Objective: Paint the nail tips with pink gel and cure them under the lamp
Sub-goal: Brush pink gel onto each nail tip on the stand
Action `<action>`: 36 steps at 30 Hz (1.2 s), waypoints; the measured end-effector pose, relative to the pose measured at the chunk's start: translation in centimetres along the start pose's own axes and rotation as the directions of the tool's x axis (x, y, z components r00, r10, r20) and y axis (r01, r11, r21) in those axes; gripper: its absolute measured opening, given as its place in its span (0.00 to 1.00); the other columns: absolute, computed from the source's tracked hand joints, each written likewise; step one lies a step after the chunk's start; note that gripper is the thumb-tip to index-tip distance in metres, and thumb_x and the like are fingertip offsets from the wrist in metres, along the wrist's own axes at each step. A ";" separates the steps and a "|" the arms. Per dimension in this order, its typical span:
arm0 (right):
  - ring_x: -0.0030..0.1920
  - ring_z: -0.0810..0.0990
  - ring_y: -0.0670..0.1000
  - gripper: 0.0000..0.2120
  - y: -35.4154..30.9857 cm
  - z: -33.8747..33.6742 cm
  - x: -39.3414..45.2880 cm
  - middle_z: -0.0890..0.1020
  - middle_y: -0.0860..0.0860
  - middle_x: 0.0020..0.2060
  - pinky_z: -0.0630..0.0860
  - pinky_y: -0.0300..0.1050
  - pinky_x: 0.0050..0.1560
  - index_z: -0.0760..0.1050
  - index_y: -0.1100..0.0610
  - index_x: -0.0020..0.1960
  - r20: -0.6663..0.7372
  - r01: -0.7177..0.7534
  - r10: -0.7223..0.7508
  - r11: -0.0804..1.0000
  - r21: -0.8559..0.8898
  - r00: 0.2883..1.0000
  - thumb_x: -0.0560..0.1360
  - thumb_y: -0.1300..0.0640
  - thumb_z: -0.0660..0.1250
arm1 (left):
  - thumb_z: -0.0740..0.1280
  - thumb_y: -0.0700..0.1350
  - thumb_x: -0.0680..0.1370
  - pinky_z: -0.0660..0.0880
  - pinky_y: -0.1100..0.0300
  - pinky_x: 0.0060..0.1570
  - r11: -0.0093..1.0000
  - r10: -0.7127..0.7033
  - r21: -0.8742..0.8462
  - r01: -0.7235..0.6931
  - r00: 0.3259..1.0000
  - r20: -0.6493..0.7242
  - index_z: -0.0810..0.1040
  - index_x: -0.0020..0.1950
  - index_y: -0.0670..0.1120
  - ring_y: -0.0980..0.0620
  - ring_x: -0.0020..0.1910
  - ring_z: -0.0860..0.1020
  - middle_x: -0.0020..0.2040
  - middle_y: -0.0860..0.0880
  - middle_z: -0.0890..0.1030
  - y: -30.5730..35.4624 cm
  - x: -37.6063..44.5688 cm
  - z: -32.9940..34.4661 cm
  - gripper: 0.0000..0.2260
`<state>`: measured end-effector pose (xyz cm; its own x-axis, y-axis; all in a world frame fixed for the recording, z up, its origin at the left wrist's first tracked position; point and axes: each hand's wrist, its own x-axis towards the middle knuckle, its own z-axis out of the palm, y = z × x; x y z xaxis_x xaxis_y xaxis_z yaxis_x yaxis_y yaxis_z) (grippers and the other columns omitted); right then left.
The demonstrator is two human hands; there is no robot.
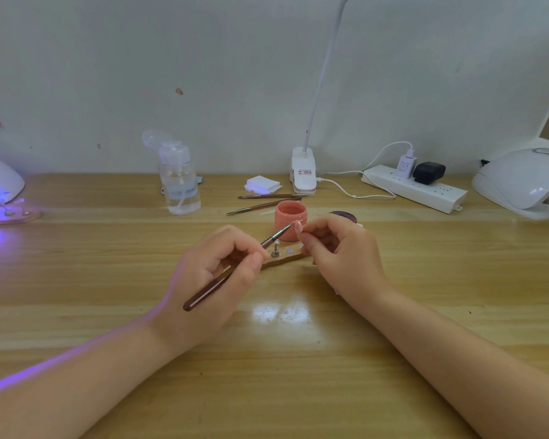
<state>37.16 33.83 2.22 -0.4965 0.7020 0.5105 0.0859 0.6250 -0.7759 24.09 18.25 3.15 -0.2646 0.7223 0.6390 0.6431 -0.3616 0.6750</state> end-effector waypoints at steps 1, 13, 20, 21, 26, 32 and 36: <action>0.39 0.83 0.48 0.02 0.0 0.0 0.0 0.83 0.49 0.35 0.79 0.50 0.44 0.81 0.57 0.46 0.000 0.001 -0.001 1.000 0.000 1.000 0.75 0.59 0.71 | 0.63 0.50 0.77 0.74 0.63 0.39 1.000 -0.016 0.008 0.016 1.000 -0.013 0.78 0.47 0.54 0.54 0.38 0.77 0.39 0.56 0.79 0.0 0.0 0.0 0.05; 0.36 0.81 0.41 0.03 0.2 0.0 -0.1 0.81 0.36 0.31 0.77 0.38 0.40 0.80 0.55 0.44 0.001 0.038 -0.038 0.999 0.012 0.999 0.74 0.62 0.71 | 0.67 0.42 0.75 0.73 0.72 0.48 0.995 -0.050 0.084 0.049 0.999 0.009 0.80 0.53 0.56 0.59 0.48 0.82 0.47 0.59 0.83 0.5 0.0 0.4 0.11; 0.36 0.82 0.43 0.03 0.1 0.1 0.0 0.83 0.41 0.34 0.78 0.42 0.40 0.81 0.57 0.45 0.002 0.034 -0.034 0.999 0.037 0.999 0.75 0.58 0.71 | 0.63 0.51 0.75 0.75 0.68 0.49 0.995 -0.099 0.031 0.099 0.995 -0.027 0.79 0.50 0.56 0.58 0.48 0.81 0.46 0.59 0.84 0.4 -0.3 0.0 0.07; 0.36 0.82 0.43 0.03 0.1 0.1 0.0 0.83 0.41 0.35 0.78 0.42 0.40 0.81 0.57 0.45 0.007 0.034 -0.034 0.999 0.035 0.999 0.75 0.58 0.71 | 0.64 0.49 0.76 0.75 0.69 0.49 0.995 -0.097 0.028 0.097 0.995 -0.026 0.79 0.51 0.57 0.59 0.49 0.81 0.47 0.59 0.84 0.4 -0.2 0.1 0.07; 0.36 0.82 0.45 0.01 0.1 0.1 0.0 0.82 0.42 0.32 0.79 0.46 0.41 0.81 0.56 0.45 0.007 0.034 -0.034 0.999 0.020 0.999 0.74 0.59 0.71 | 0.64 0.46 0.76 0.70 0.74 0.47 0.986 -0.086 0.142 0.084 0.996 0.011 0.80 0.50 0.55 0.57 0.47 0.79 0.45 0.60 0.83 0.3 -0.1 0.0 0.07; 0.38 0.83 0.47 0.02 -0.1 0.0 -0.1 0.85 0.45 0.37 0.80 0.52 0.43 0.81 0.56 0.45 0.025 0.014 -0.015 0.999 0.050 1.000 0.75 0.57 0.71 | 0.63 0.53 0.76 0.71 0.70 0.50 0.988 -0.033 0.148 0.037 0.999 -0.033 0.79 0.53 0.60 0.58 0.49 0.78 0.48 0.61 0.82 0.4 0.0 0.0 0.08; 0.37 0.83 0.45 0.01 0.1 0.0 0.0 0.84 0.44 0.35 0.80 0.48 0.42 0.81 0.56 0.45 0.022 0.006 -0.007 0.999 0.053 1.000 0.74 0.60 0.71 | 0.63 0.52 0.76 0.70 0.71 0.51 0.983 -0.033 0.179 0.038 0.999 -0.029 0.81 0.50 0.58 0.56 0.50 0.78 0.46 0.61 0.82 -0.1 -0.1 0.0 0.08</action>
<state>37.14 33.87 2.13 -0.5163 0.6896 0.5079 0.0367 0.6103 -0.7913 24.03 18.24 3.01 -0.3069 0.7163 0.6267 0.7506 -0.2226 0.6221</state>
